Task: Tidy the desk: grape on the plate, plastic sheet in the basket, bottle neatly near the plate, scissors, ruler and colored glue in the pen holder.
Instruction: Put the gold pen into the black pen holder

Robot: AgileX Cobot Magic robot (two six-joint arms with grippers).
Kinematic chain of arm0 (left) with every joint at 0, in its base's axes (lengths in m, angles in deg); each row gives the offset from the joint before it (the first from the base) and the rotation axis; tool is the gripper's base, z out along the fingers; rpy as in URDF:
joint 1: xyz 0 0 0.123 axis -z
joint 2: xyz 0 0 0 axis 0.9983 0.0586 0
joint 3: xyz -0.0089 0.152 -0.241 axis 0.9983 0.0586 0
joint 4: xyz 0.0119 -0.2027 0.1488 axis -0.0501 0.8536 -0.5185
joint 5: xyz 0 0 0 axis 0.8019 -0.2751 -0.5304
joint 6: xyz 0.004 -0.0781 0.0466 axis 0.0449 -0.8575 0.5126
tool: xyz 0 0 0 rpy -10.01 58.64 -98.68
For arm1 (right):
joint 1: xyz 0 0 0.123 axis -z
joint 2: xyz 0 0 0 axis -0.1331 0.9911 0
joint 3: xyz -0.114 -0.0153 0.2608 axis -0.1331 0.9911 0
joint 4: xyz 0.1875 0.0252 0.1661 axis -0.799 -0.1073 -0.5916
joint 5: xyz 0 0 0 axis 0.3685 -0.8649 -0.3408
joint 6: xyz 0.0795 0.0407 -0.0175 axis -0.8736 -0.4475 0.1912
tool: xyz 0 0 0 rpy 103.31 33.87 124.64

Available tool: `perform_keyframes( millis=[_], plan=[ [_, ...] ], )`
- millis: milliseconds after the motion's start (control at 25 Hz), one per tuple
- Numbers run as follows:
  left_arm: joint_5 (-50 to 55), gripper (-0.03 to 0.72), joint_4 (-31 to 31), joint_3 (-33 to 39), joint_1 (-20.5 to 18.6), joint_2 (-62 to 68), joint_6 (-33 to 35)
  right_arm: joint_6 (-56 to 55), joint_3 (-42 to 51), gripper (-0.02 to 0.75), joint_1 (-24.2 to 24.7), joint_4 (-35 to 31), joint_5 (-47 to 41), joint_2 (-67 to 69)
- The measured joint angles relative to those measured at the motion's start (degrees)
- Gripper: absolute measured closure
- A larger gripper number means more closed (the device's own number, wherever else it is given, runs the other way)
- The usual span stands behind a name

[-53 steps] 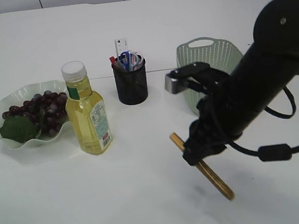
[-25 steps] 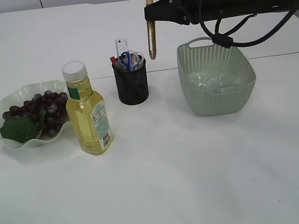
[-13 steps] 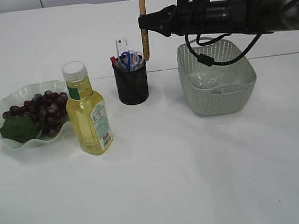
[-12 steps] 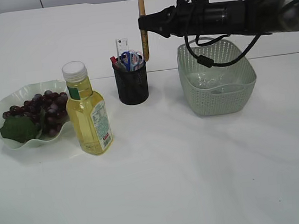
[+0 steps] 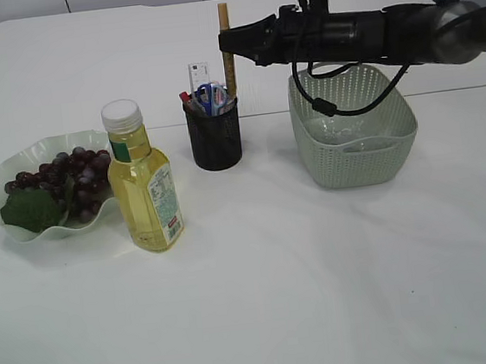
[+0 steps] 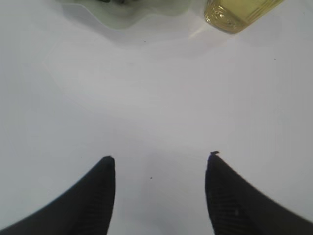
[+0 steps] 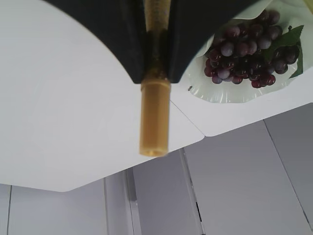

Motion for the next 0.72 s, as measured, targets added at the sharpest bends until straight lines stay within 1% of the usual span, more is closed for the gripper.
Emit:
perform_keyframes(
  millis=[120, 480, 720],
  plan=[
    [-0.57, 0.256, 0.00, 0.00, 0.00, 0.00, 0.00, 0.09, -1.31, 0.656, -0.12, 0.00, -0.64, 0.87],
    [-0.92, 0.256, -1.57, 0.00, 0.00, 0.00, 0.00, 0.09, -1.54, 0.656, -1.74, 0.00, -1.08, 2.01],
    [-0.92, 0.256, -1.72, 0.00, 0.00, 0.00, 0.00, 0.13, -1.54, 0.656, -1.77, 0.00, -0.96, 2.48]
  ],
)
